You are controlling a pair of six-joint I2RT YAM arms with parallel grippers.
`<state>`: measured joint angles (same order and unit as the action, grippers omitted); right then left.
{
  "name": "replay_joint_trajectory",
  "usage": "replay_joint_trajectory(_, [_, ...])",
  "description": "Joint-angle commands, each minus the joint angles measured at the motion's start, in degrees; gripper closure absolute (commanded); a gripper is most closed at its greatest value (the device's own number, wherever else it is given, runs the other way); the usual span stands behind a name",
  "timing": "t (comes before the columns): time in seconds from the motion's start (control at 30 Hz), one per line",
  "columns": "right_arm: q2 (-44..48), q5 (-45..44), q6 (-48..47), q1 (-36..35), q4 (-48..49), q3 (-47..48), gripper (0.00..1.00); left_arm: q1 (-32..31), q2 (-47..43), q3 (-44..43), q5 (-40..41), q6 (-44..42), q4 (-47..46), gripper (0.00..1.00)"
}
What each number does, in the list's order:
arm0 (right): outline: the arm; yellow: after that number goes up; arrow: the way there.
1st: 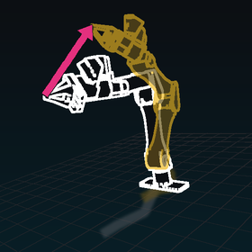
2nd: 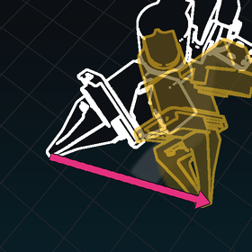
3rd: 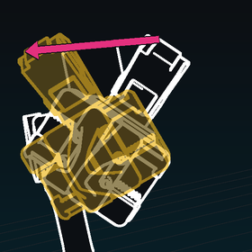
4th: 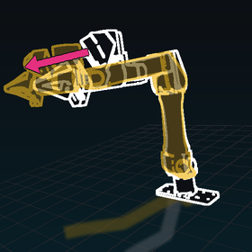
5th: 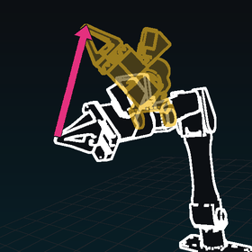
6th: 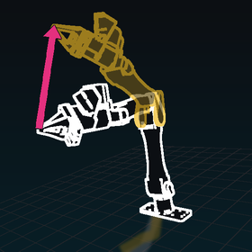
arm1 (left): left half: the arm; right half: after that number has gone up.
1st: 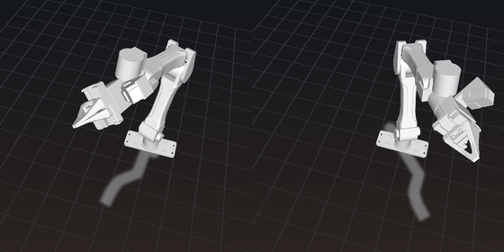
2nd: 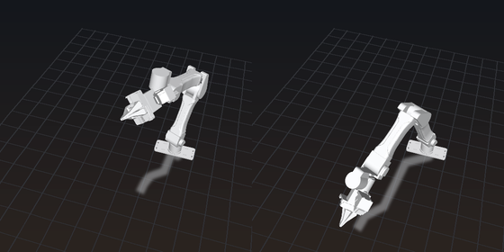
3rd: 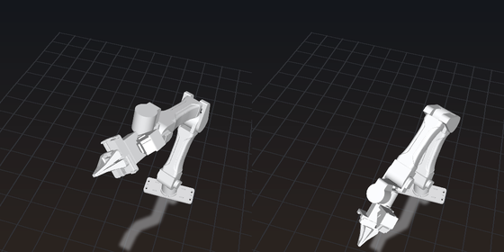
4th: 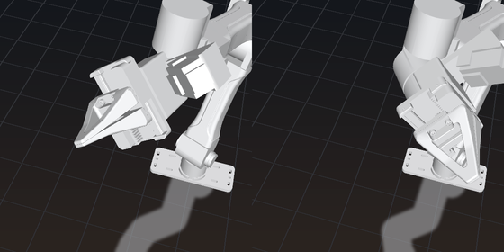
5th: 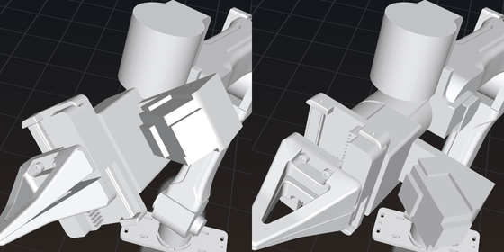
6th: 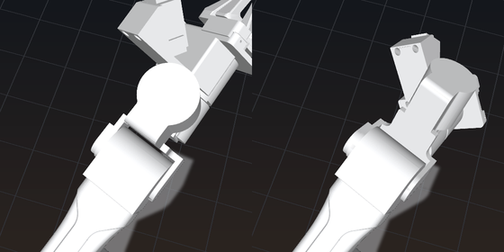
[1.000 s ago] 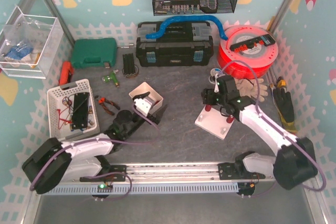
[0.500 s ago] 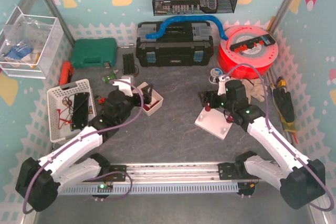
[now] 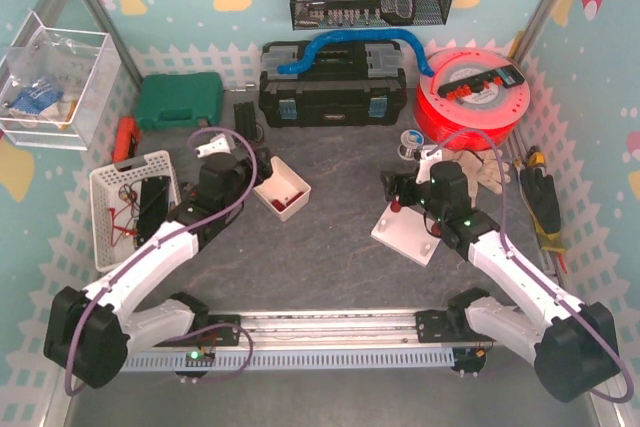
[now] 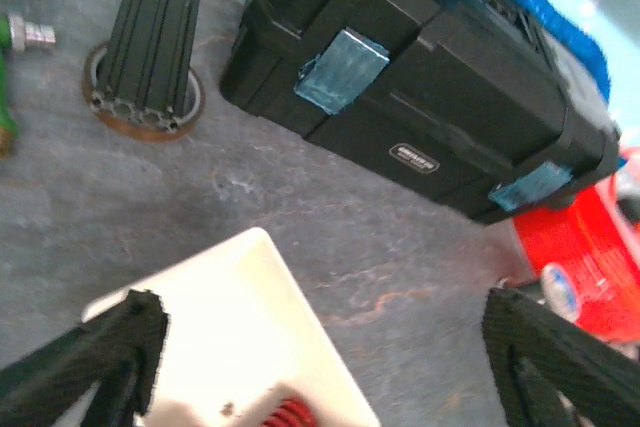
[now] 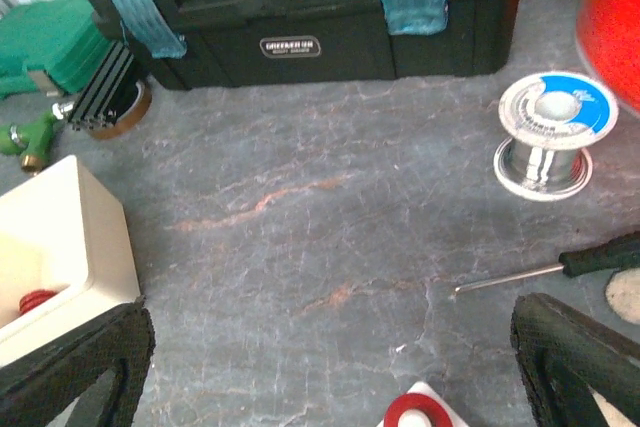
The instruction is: Install the large spring
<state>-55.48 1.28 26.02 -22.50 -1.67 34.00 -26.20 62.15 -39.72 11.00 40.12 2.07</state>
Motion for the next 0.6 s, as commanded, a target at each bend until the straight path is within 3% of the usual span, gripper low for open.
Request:
replay_joint_trajectory(0.0, [1.78,-4.16,1.02,0.09,5.61,-2.08,0.04,0.27,2.52,-1.60,1.07,9.97,1.92,0.18])
replay_joint_trajectory(0.1, [2.57,-6.69,3.36,0.09,0.70,-1.81,0.04,0.42,8.09,-6.52,1.10,12.74,7.81,0.30])
replay_joint_trajectory(0.23, [3.61,-5.69,4.16,0.09,-10.53,1.66,0.04,-0.18,18.39,-22.12,0.17,13.27,24.08,0.41])
replay_joint_trajectory(0.33, [3.01,-3.85,2.76,0.09,-17.35,4.40,0.04,-0.33,25.08,-30.58,-0.56,16.21,30.95,0.48])
replay_joint_trajectory(0.57, [1.96,-4.07,-0.45,0.11,-19.77,5.25,0.03,-1.71,37.13,-42.59,-1.91,24.00,45.11,0.64])
